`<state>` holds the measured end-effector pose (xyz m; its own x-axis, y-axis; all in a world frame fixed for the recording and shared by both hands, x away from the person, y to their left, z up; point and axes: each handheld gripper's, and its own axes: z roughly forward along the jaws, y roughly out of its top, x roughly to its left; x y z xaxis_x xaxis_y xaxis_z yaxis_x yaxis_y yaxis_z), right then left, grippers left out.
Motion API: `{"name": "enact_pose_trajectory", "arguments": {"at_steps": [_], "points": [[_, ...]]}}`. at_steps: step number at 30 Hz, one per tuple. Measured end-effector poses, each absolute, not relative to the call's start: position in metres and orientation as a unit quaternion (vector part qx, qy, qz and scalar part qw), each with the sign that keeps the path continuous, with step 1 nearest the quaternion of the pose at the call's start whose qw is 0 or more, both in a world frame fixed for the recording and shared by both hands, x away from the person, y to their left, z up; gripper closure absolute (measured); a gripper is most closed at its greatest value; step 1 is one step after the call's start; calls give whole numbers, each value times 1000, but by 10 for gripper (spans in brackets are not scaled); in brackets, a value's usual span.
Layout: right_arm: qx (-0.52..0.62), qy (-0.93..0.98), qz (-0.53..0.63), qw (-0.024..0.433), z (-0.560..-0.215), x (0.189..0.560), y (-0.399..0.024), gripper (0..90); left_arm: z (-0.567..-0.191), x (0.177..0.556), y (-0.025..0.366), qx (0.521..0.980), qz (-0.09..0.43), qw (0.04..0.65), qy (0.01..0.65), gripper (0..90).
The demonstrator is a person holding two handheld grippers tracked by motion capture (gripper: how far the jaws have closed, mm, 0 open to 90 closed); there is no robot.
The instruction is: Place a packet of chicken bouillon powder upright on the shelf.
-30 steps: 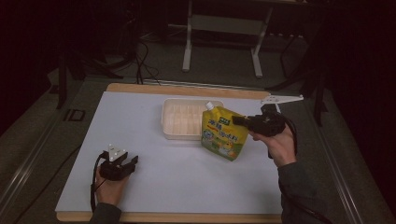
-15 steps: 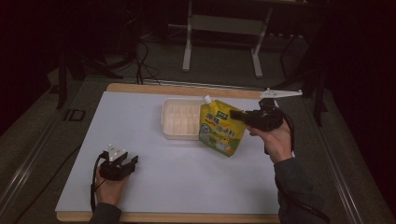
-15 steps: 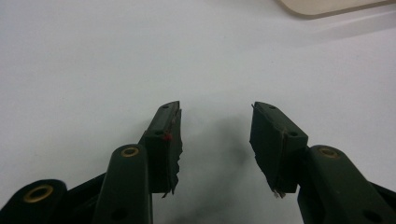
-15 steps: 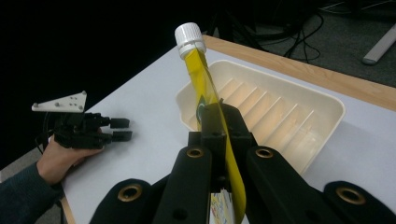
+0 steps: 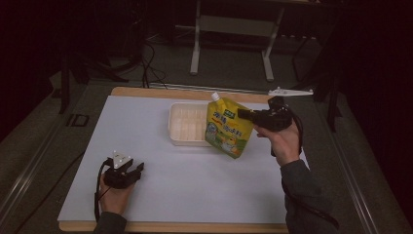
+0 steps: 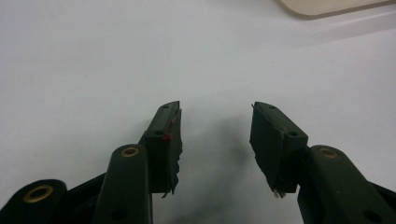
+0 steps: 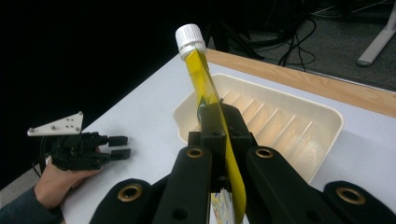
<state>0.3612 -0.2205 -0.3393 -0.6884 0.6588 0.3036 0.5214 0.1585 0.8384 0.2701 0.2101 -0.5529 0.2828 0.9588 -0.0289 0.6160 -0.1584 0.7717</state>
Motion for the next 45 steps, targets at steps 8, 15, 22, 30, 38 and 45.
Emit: {"name": "enact_pose_trajectory", "arguments": {"at_steps": [8,15,22,30,38,45], "points": [[402,747,526,66,-339,367,-218,900,-553,270,210,720,245,349,547,536],[414,737,530,71,-337,371,-215,900,-553,270,210,720,245,350,547,536],[421,728,536,80,-337,373,-212,900,-553,270,210,720,245,351,547,536],[441,708,545,90,-335,378,-211,900,-553,270,210,720,246,350,547,536],[468,678,559,96,-334,387,-209,900,-553,270,210,720,244,349,547,536],[490,654,568,95,-337,392,-205,900,-553,270,210,718,245,353,548,536]]}}
